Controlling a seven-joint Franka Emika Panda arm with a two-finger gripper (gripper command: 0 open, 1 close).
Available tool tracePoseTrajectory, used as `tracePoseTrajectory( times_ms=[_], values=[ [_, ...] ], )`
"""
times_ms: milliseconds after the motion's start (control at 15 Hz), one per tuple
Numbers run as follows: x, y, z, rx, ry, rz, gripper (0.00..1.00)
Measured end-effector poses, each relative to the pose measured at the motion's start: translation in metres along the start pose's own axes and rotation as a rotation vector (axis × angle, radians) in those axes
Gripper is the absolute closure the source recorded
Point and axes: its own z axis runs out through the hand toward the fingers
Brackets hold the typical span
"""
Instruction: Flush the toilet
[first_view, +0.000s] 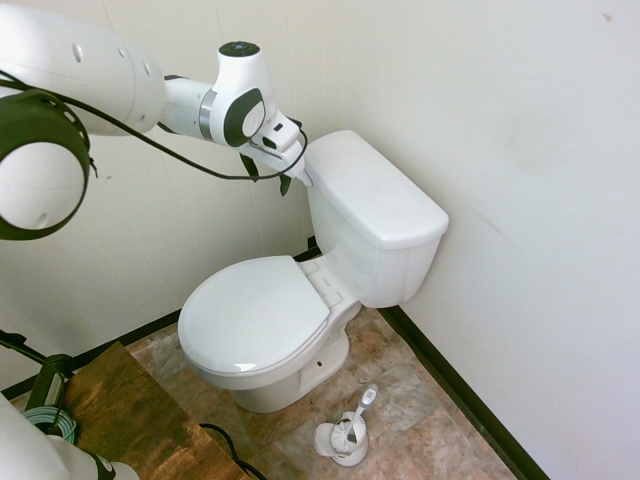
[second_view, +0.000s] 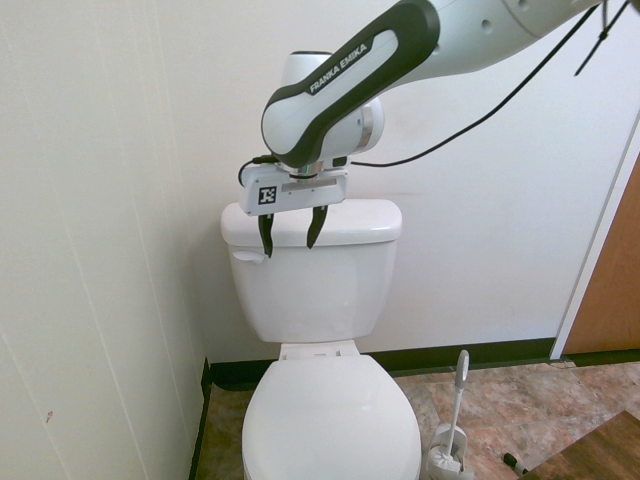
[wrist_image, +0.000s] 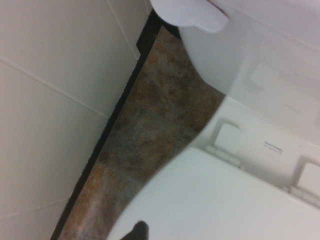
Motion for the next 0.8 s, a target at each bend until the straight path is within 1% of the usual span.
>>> tracePoseTrajectory(
  times_ms=[267,400,467,800],
  values=[
    [0.020,-0.035,0.012,0.035,0.041,0.028,0.00],
    [0.018,-0.038,0.015,0.027,0.042,0.025,0.00],
    [0.017,-0.041,0.019,0.024,0.043,0.024,1.00],
    [0.020,-0.066,0.045,0.045,0.068,0.032,1.00]
  ],
)
